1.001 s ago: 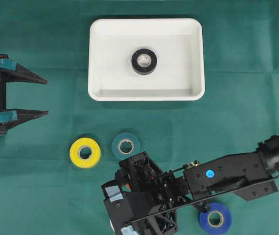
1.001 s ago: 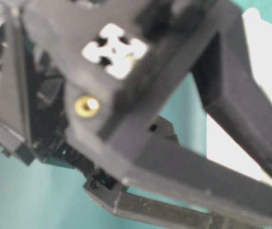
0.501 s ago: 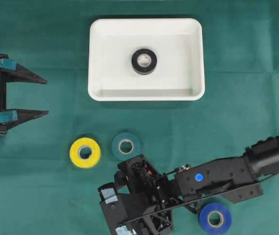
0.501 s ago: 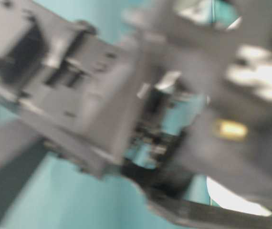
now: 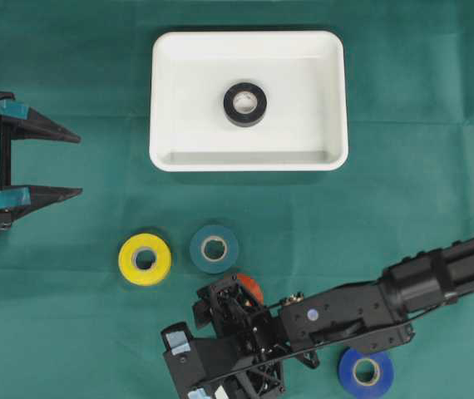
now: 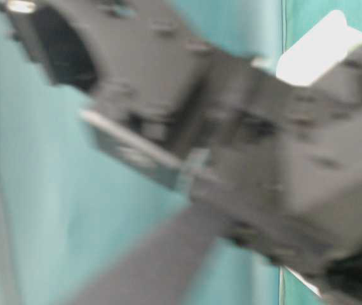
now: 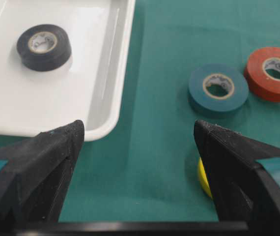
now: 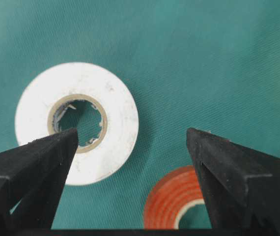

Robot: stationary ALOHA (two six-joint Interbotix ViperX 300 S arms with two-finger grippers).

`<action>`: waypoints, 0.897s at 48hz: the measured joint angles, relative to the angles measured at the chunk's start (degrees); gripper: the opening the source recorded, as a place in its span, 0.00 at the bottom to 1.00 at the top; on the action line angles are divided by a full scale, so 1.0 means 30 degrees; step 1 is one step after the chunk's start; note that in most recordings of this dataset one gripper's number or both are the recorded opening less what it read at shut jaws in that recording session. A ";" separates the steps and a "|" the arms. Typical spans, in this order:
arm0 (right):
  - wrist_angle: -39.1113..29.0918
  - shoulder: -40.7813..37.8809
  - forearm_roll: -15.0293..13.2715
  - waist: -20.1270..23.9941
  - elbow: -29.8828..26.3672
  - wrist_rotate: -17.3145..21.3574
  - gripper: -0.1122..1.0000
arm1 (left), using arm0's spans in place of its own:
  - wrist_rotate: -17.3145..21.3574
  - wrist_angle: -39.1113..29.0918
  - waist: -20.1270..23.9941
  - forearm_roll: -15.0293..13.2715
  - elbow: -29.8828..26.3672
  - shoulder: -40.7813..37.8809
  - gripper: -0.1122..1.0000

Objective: Pick up the tape from a random location and place it into the white case.
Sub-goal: 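Close the right gripper on the white tape roll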

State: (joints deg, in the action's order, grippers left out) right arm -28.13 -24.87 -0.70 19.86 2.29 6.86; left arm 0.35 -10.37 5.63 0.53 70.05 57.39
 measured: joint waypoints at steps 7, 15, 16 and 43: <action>0.0586 -0.0527 0.0000 0.0000 0.0000 0.0205 0.91 | 0.0000 0.0029 0.0000 0.0000 0.0000 0.0000 0.91; 0.1260 -0.1025 0.0029 0.0000 0.0000 0.0205 0.91 | 0.0000 0.0000 0.0000 0.0000 0.0000 0.0000 0.91; 0.1318 -0.1055 0.0029 0.0000 0.0000 0.0205 0.91 | 0.0000 0.0000 0.0000 0.0000 0.0000 0.0000 0.91; 0.1729 -0.1553 0.0029 0.0000 0.0000 0.0703 0.70 | 0.0000 -0.0117 0.0000 0.0000 0.0000 0.0000 0.91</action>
State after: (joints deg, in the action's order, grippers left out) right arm -22.94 -29.53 -0.62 19.86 2.29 8.96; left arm 0.35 -10.72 5.63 0.53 70.05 57.39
